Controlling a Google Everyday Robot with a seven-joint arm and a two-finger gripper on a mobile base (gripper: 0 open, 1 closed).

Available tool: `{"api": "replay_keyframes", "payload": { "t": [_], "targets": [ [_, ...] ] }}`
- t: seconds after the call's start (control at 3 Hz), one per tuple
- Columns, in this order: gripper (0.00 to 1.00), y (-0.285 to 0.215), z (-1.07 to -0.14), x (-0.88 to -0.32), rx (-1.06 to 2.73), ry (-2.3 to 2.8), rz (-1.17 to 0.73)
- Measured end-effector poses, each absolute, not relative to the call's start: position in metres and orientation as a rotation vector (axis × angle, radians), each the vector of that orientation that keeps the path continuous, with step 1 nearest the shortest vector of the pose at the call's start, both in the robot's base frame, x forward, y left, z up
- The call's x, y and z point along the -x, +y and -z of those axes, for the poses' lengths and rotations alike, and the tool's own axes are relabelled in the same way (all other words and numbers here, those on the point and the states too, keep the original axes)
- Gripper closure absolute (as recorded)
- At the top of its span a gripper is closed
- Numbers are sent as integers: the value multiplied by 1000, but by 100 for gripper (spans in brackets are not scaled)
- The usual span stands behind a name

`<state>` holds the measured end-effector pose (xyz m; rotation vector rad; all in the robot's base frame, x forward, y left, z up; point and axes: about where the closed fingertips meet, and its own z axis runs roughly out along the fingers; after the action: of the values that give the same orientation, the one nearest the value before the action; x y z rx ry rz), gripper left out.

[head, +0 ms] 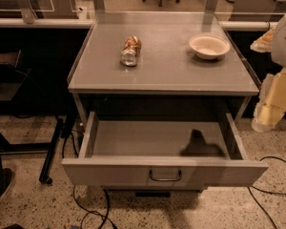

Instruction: Close top drawer

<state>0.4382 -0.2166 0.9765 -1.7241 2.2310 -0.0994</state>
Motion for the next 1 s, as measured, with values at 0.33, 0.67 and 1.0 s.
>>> {"api": "replay_keyframes", "payload": {
  "t": [0.33,0.67,1.0],
  "targets": [
    [0,-217,-976,-438,1724,2231,99],
    [16,-217,-977,-438,1724,2231,99],
    [46,-217,-977,-438,1724,2231,100]
  ]
}}
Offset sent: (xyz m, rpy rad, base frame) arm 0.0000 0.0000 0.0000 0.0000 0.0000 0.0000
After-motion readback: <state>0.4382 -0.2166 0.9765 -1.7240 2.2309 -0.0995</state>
